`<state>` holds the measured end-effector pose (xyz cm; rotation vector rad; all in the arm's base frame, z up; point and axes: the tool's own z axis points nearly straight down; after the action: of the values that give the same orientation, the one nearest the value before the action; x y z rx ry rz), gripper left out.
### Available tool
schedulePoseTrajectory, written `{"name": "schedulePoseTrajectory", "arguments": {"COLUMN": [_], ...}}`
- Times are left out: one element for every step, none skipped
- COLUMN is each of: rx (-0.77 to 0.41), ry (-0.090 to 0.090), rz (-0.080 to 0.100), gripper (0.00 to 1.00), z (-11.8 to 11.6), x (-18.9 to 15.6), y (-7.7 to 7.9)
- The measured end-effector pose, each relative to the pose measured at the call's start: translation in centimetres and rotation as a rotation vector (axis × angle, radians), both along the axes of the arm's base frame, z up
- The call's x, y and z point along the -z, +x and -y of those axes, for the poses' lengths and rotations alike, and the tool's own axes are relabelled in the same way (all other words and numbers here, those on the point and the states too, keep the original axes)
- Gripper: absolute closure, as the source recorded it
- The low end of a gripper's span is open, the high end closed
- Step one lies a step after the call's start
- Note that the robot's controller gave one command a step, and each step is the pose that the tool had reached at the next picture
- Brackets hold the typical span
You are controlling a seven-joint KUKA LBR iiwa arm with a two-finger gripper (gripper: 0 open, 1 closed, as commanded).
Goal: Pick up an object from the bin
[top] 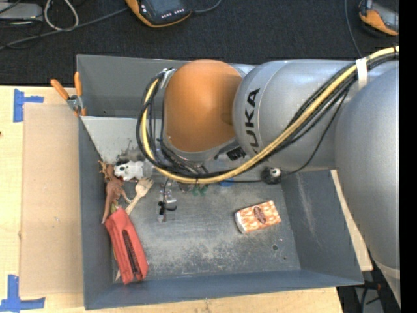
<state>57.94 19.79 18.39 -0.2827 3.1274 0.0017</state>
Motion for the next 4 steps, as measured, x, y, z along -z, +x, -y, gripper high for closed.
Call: {"name": "schedulePoseTrajectory", "arguments": {"rx": [-0.191,-0.536,-0.439,-0.987], "ry": [0.001,0.000,0.002,0.001], "rz": [-0.001,0.001,-0.003,0.010], "gripper": [0.00,0.00,0.00,1.00], "z": [-0.5,0.0,0.1,1.1], "x": [2.6,5.9,11.8,11.3], "y": [1.8,3.4,4.0,4.2]}}
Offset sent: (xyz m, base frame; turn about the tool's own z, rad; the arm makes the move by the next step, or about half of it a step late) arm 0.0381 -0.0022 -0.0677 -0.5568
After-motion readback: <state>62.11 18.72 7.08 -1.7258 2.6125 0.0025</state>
